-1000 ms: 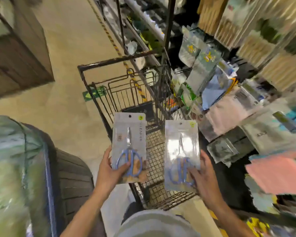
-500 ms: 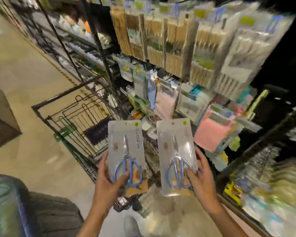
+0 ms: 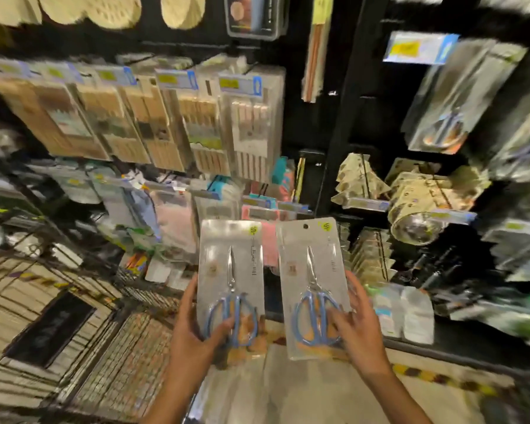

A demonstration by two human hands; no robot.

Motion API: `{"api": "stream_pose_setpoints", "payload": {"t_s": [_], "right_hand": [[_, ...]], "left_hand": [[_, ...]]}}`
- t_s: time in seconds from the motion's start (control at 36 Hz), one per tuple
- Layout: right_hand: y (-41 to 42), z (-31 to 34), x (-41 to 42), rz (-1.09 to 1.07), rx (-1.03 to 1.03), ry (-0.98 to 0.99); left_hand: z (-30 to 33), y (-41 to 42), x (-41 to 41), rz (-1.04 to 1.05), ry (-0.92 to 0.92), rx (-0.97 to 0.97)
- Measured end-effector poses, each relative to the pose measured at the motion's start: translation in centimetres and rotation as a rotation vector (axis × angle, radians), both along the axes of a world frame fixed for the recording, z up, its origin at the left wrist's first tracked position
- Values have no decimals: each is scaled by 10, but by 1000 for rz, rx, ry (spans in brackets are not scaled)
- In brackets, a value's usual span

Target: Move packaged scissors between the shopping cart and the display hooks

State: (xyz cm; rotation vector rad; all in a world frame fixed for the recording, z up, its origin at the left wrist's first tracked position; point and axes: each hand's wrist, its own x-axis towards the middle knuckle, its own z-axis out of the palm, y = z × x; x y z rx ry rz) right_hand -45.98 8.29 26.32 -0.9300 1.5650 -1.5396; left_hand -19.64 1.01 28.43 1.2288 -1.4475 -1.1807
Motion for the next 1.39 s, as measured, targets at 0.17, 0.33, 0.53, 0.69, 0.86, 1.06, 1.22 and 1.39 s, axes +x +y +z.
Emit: {"api": "stream_pose_setpoints", "payload": {"t_s": [0.17, 0.33, 0.53, 0.69, 0.86, 1.06, 1.22, 1.39], "right_hand": [[49, 5, -31, -218, 17, 72], [102, 20, -61, -348, 36, 111], [136, 31, -101, -505, -14, 152], [150, 37, -148, -519, -43, 142], [159, 54, -200, -466, -66, 117], [152, 78, -261, -384, -105, 109], [130, 82, -293, -315, -127, 130], [90, 79, -298, -250, -138, 141]], "left_hand": [[-16, -4, -36, -135, -19, 23], [-11, 12, -80, -273, 34, 59], [8, 22, -141, -398, 43, -35], [24, 29, -194, -437, 75, -73], [44, 45, -253, -393, 126, -119], [63, 53, -307, -307, 133, -148], [82, 53, -325, -230, 105, -178], [84, 26, -321, -175, 72, -200]]}}
